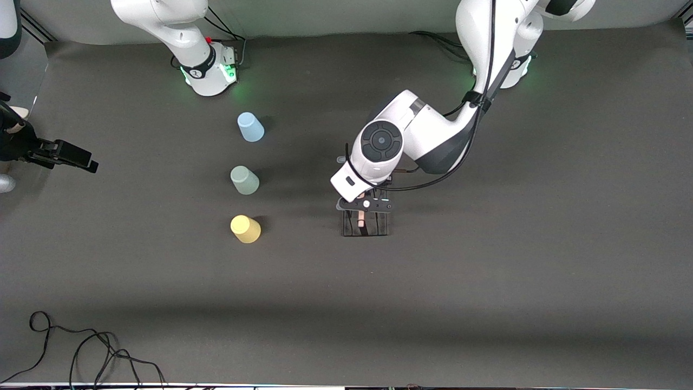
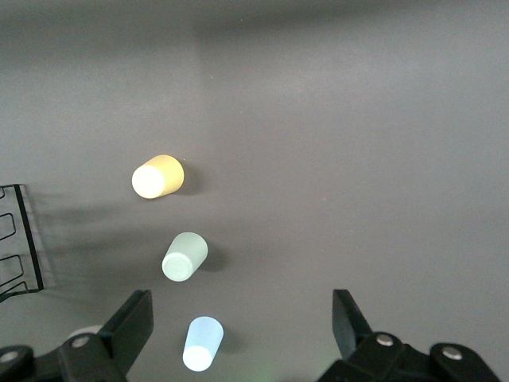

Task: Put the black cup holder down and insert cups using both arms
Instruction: 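Lift the black rack with the left gripper and carry it toward the cups, then set the rack down and open the left gripper while the right gripper advances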

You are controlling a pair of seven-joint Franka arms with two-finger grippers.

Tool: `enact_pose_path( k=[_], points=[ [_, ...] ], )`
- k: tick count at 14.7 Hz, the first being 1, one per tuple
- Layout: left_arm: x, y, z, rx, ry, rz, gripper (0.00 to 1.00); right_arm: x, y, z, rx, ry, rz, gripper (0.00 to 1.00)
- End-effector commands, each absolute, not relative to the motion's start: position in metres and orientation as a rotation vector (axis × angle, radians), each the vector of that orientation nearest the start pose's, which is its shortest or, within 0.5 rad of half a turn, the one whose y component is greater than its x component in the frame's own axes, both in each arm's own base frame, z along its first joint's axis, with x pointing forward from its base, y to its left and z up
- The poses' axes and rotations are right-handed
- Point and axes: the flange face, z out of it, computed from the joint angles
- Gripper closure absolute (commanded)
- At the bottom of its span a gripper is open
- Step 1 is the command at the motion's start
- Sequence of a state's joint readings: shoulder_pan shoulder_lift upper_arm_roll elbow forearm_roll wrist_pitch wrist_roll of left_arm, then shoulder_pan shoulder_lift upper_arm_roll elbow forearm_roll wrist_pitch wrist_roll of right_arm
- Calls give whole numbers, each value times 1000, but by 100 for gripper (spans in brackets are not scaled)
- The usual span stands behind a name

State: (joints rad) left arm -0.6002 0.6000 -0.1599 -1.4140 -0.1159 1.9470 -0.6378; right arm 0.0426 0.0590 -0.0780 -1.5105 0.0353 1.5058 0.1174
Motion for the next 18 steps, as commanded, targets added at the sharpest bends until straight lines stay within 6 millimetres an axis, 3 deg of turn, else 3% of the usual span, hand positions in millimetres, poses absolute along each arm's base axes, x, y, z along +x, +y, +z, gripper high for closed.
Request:
enact_pose_path(
  k=[1,7,10,12,14,16,17,18],
  points=[
    [524,-486,354,-3253,34,286,100,563,-18,619,-3113,203,123,0],
    [527,-486,351,-3265,20,273,100,541,-18,607,-3105,200,233,0],
    [529,-484,350,-3266,13,267,100,537,-4,599,-3105,163,257,0],
    [529,-484,351,-3265,14,265,71,534,3,588,-3105,144,281,0],
    [528,-484,353,-3262,20,263,64,530,14,570,-3107,120,278,0],
    [531,-481,358,-3265,16,255,50,522,15,554,-3107,129,233,0],
    [531,-479,362,-3261,13,252,32,517,16,547,-3106,125,216,0],
    [531,-479,367,-3261,20,242,26,511,22,540,-3107,110,205,0]
  ],
)
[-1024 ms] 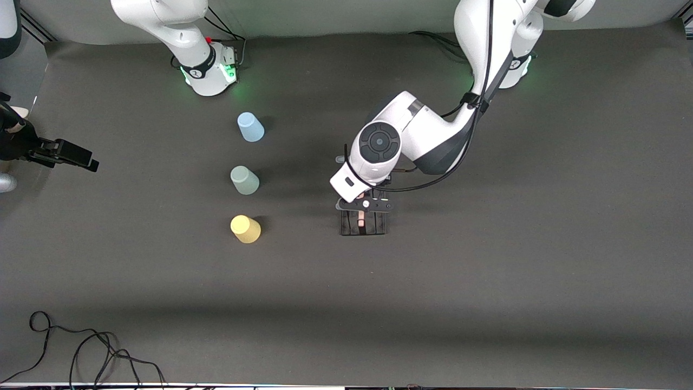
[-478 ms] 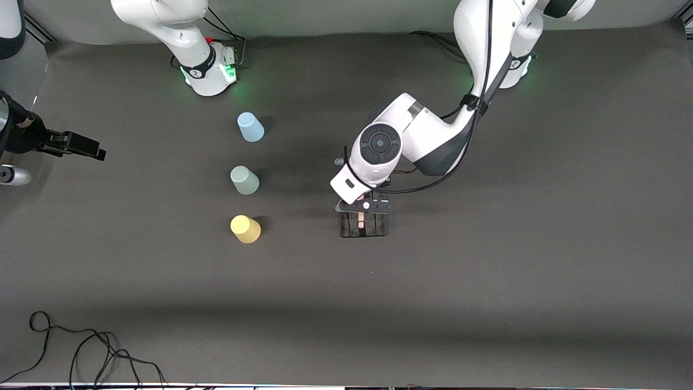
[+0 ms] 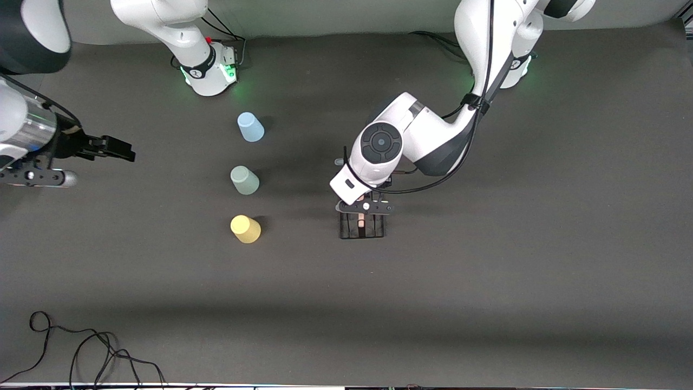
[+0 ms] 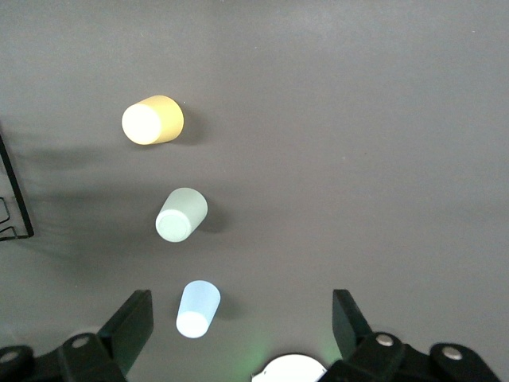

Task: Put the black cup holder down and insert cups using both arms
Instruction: 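Set the rack down and open the left gripper while the right gripper advances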

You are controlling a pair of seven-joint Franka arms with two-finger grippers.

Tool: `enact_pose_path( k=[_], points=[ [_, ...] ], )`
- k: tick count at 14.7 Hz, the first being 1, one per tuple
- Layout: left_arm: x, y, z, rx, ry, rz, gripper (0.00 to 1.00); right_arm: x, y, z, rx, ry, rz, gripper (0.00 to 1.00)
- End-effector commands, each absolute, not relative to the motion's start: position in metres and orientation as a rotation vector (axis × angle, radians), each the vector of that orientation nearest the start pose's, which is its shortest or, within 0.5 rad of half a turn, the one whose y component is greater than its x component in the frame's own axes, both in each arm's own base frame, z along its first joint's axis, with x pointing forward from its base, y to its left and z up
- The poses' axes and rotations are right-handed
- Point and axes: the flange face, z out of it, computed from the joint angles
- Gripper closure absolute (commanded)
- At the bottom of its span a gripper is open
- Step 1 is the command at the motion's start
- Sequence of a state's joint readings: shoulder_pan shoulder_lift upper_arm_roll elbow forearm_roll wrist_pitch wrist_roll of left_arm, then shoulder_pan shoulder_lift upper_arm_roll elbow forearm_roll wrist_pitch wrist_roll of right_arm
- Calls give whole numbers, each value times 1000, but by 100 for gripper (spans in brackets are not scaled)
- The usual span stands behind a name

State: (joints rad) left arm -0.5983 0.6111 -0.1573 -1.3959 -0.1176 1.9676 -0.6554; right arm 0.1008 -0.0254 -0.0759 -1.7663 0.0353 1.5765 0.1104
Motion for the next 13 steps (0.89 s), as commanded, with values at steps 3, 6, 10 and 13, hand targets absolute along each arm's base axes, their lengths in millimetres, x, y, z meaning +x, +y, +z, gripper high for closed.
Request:
enact_pose_path(
  k=[3,6,10,13],
  points=[
    [536,-453,415,-3255,-19,226,20,495,28,514,-3092,137,174,0],
    [552,-394,465,-3223,-103,254,20,485,48,499,-3083,151,139,0],
    [579,-311,523,-3200,-213,92,12,477,93,464,-3087,238,124,0],
    [600,-227,544,-3192,-126,100,1,471,122,425,-3097,195,116,0]
  ],
)
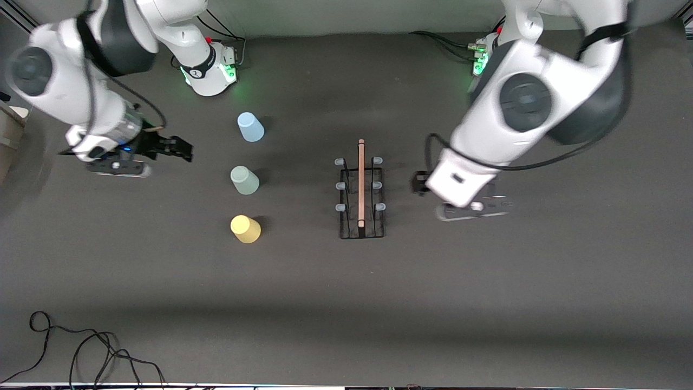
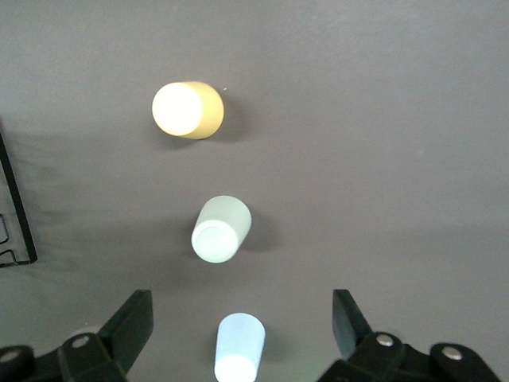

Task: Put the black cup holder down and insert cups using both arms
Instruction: 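Grasp the pale green cup with the right gripper while the left gripper withdraws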

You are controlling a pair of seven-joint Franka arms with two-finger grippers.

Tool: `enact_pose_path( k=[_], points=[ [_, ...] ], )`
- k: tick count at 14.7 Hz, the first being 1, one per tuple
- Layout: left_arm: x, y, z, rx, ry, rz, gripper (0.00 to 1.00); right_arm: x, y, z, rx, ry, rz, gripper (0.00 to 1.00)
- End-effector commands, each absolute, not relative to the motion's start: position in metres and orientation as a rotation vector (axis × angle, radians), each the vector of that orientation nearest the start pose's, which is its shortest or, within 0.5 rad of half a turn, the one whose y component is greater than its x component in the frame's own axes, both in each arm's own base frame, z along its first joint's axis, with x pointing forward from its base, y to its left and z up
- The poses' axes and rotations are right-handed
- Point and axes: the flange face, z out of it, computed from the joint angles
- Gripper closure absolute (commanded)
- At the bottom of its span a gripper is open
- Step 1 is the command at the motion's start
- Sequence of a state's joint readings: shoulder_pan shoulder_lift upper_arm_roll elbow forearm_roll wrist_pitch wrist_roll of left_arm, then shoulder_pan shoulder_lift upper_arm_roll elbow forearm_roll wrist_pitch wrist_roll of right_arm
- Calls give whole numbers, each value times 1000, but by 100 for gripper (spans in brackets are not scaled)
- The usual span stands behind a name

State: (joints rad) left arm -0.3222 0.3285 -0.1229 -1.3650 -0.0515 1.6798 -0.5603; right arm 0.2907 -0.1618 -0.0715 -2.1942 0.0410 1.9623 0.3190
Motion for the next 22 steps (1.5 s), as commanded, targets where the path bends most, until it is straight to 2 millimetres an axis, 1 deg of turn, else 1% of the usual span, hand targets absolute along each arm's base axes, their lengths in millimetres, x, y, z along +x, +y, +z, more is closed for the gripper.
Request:
enact_pose_path(
  k=[1,3,4,5,6,8,9,10,11,13,15,16,17,18,20,22],
  points=[
    [605,-200,550,-3191,-72,107,1,468,129,411,-3100,209,123,0],
    [613,-144,557,-3192,-33,121,1,466,147,385,-3108,210,126,0],
    [613,-120,561,-3191,8,138,1,468,150,373,-3113,203,130,0],
    [611,-94,569,-3192,59,148,1,470,152,359,-3118,203,141,0],
    [608,-73,574,-3191,85,163,1,472,153,347,-3122,203,144,0],
    [602,-33,584,-3192,114,157,1,468,166,317,-3134,163,152,0],
    [597,-16,590,-3192,125,142,1,467,167,300,-3137,160,148,0],
    [590,-5,596,-3188,118,121,1,466,167,286,-3138,160,135,0],
    [584,1,598,-3166,104,114,1,464,167,272,-3141,160,128,0],
    [575,2,601,-3096,108,117,0,457,167,248,-3139,156,91,0],
    [562,6,595,-3085,103,134,1,449,164,228,-3138,154,61,0],
    [558,9,595,-3090,92,119,1,446,163,221,-3136,152,44,0],
    [556,14,595,-3098,75,119,1,441,168,216,-3136,129,34,0],
    [556,16,595,-3107,70,119,1,436,179,212,-3139,95,36,0],
    [557,28,595,-3163,41,102,1,435,179,206,-3144,139,52,0],
    [559,29,593,-3166,43,99,1,433,180,203,-3147,139,66,0]
  ],
)
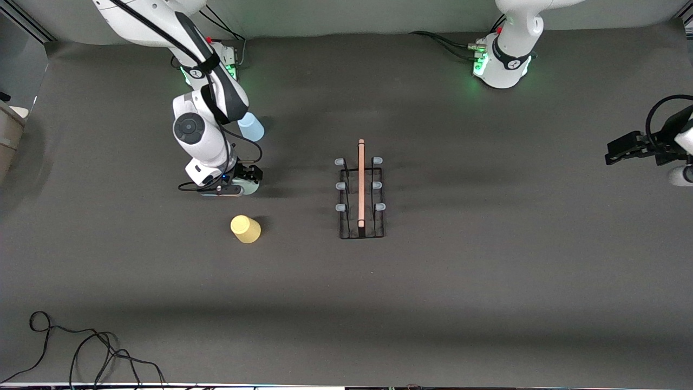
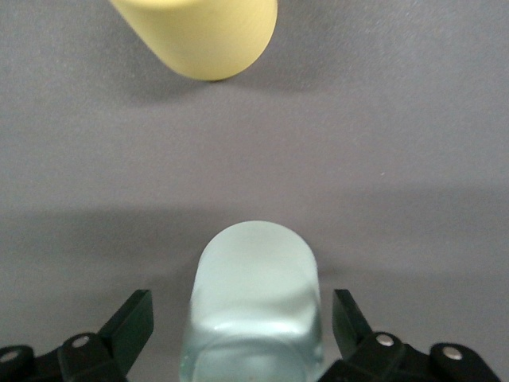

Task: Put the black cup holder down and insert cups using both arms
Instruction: 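Grasp the pale green cup with the right gripper while the left gripper withdraws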

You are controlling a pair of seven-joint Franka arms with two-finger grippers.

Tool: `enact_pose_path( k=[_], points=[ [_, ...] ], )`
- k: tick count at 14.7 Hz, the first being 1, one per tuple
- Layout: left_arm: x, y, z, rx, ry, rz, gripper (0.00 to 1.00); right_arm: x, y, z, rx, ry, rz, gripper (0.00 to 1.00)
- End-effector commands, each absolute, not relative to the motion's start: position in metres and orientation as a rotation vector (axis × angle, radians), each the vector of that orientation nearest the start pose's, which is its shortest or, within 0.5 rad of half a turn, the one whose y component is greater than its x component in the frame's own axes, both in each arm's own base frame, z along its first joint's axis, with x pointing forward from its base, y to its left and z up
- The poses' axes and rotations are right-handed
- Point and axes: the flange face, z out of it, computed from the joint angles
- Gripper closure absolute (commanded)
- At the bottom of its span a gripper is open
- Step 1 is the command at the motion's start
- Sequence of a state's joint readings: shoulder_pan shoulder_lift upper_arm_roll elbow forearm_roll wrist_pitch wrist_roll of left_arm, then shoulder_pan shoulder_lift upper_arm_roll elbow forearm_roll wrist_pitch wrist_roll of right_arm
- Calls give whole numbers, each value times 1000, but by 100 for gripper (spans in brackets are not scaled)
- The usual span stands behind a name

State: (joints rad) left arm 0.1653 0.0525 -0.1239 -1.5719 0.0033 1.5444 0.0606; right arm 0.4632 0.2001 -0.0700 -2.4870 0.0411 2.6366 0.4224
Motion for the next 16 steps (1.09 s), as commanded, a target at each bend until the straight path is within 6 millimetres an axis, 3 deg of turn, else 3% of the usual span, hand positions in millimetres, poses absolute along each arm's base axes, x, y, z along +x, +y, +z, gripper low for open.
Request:
enact_pose_path(
  k=[1,4,5,7,8,9,12,16],
  points=[
    [561,30,591,-3171,43,96,1,432,181,201,-3150,137,75,0],
    [564,31,589,-3167,40,82,1,431,179,200,-3152,139,83,1],
    [564,33,589,-3159,38,82,1,432,179,200,-3152,137,83,15],
    [564,33,587,-3158,36,87,1,432,178,201,-3152,139,83,69],
    [564,32,588,-3158,38,92,1,433,179,204,-3150,141,77,91],
    [564,31,590,-3158,41,90,1,434,179,209,-3148,148,78,100],
    [565,32,585,-3158,43,111,1,440,181,244,-3131,203,57,100],
    [566,25,584,-3156,63,119,0,463,196,314,-3062,333,173,100]
  ],
)
